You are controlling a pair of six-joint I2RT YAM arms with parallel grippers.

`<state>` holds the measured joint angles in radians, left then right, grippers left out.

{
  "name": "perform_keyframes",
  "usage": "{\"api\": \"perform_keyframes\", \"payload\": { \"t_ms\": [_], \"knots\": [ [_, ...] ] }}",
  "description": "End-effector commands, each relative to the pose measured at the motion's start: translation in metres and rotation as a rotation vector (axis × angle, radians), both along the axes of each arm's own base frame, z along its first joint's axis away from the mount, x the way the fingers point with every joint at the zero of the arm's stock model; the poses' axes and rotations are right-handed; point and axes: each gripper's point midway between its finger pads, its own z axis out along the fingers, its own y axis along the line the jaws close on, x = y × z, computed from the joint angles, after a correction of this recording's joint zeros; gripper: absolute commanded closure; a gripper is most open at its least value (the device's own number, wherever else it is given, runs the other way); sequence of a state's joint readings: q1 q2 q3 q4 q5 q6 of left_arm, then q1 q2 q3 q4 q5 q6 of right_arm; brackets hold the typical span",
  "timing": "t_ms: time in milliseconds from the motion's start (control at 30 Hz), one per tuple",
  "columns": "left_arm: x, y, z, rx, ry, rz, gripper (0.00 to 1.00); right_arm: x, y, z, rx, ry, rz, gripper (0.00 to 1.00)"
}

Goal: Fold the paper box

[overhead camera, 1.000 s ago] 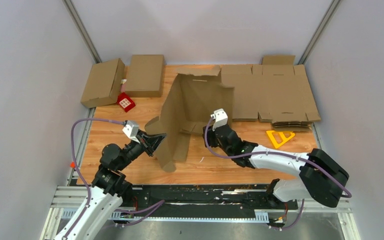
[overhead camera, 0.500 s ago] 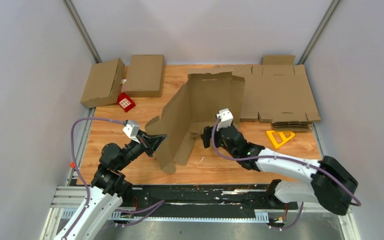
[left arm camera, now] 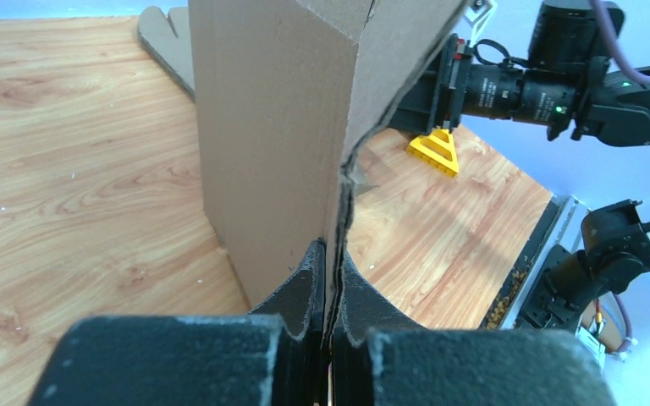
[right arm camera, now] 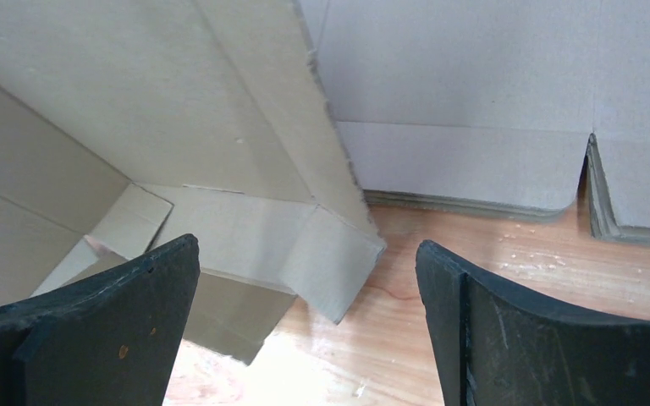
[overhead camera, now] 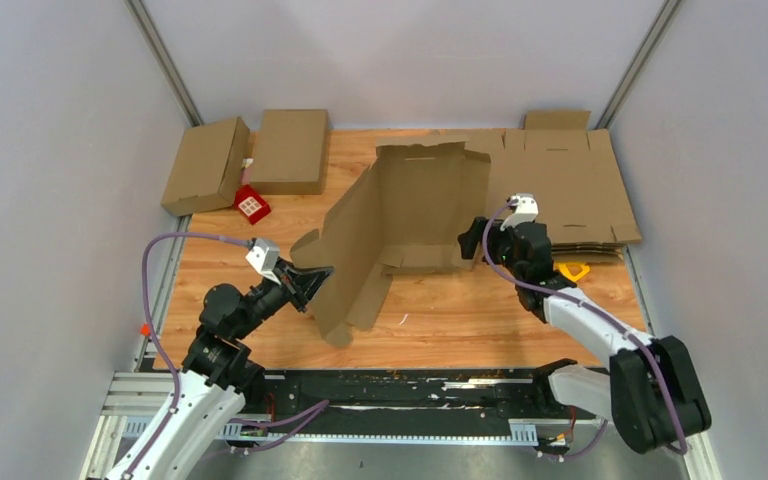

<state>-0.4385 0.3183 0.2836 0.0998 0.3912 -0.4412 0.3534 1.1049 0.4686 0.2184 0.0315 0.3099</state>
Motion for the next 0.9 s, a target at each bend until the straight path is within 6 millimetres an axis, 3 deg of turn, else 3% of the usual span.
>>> {"api": "perform_keyframes", "payload": {
  "t_ms": [0, 133, 233, 567, 867],
  "knots": [
    [-0.002, -0.001, -0.002, 0.016, 0.026, -0.009, 0.97, 0.023, 0.015, 0.024, 0.038, -0.136, 0.135, 0.0],
    [-0.002, -0.002, -0.001, 0.016, 0.024, -0.014, 0.97, 0.042, 0.011, 0.008, 0.009, -0.113, 0.112, 0.01],
    [-0.003, -0.002, -0.002, 0.017, 0.026, -0.015, 0.97, 0.045, 0.02, 0.001, 0.014, -0.087, 0.165, 0.11],
    [-0.003, -0.004, -0.003, 0.009, 0.03, -0.028, 0.96, 0.034, 0.042, -0.002, -0.005, -0.063, 0.205, 0.94],
    [-0.004, -0.009, -0.005, -0.002, 0.046, -0.055, 0.96, 0.032, 0.056, 0.004, 0.012, -0.069, 0.105, 1.0]
  ]
}}
